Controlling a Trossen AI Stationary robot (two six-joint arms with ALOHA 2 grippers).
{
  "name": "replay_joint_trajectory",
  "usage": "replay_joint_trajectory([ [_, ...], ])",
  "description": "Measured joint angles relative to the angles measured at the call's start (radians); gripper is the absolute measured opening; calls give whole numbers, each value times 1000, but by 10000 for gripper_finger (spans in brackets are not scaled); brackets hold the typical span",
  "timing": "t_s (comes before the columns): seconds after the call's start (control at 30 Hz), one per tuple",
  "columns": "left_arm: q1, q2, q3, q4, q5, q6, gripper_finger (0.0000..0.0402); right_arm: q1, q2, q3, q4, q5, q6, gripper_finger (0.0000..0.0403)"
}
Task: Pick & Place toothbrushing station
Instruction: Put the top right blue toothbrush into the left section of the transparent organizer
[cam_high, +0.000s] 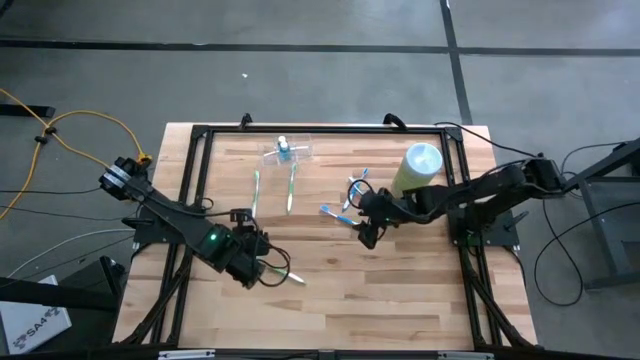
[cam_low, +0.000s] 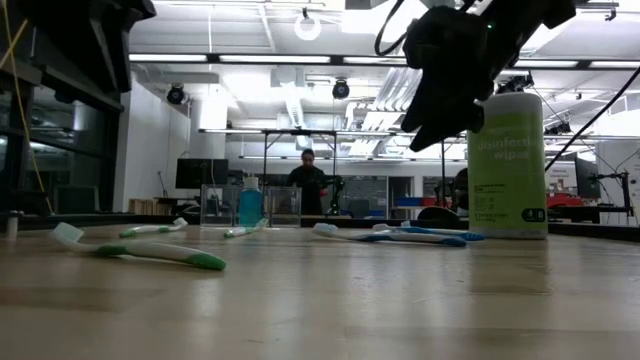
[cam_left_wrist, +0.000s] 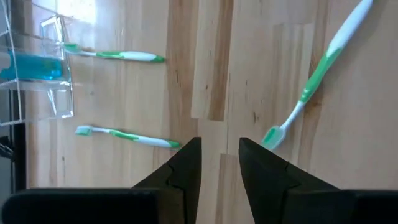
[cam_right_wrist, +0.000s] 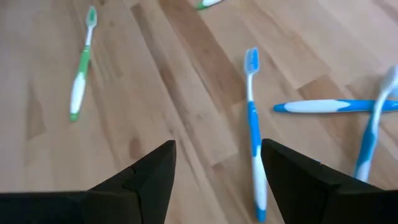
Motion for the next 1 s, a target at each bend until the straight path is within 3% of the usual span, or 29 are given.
replay_joint_trajectory([
  [0.17,3,0,0,39,-1,-133,99,-18,0,0,0,-25,-4,227],
  [0.53,-2,0,0,83,18,-169,99,-57,0,0,-37,-38,-52,227],
  [1.0,-2,0,0,82,45,-219,99,-224,0,0,-154,-175,-160,227],
])
